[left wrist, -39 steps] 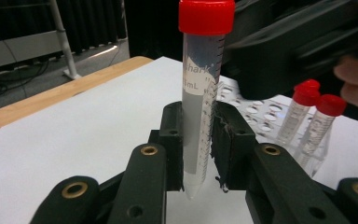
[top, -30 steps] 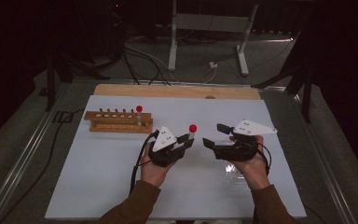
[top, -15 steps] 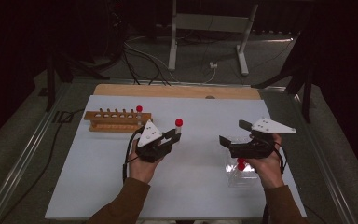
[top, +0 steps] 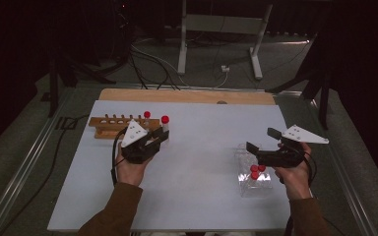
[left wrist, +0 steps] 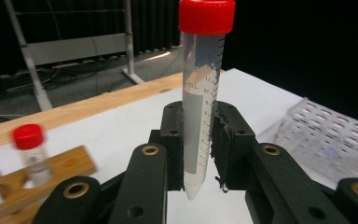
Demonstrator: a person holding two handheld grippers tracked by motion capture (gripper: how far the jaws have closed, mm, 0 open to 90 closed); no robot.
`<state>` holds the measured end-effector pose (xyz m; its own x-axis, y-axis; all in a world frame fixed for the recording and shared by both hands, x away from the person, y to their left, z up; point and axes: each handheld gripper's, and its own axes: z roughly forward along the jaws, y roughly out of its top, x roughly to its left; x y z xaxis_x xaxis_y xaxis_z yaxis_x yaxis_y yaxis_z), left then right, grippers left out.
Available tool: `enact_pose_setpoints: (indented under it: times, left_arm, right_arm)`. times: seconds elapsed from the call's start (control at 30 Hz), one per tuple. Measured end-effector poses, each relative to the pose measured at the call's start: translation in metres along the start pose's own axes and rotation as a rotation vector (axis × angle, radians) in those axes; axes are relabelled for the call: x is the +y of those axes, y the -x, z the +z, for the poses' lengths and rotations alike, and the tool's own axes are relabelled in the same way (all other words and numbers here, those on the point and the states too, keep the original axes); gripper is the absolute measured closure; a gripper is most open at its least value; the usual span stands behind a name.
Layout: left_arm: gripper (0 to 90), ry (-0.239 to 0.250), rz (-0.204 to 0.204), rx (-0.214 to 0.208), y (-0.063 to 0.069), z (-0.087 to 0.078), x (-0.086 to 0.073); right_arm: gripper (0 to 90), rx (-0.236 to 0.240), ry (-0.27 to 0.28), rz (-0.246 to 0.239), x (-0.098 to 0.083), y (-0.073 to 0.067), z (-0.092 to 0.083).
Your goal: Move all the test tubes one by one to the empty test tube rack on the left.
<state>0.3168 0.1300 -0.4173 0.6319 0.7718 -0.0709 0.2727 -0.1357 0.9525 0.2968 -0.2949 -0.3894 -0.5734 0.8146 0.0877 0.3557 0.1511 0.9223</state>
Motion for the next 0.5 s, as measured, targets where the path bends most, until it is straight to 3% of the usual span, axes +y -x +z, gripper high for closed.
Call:
enact_pose_setpoints:
  times: [0.23,0.5]
  left_arm:
    - [76.1,0.003,-0.002,0.061,-0.021,-0.007,0.002]
    - [76.2,0.010,-0.010,0.131,-0.041,-0.010,0.001]
  right_arm:
    - [1.9,-0.035,0.005,-0.003,-0.004,0.006,-0.008]
    - [1.9,-0.053,-0.001,0.035,-0.015,0.016,-0.010]
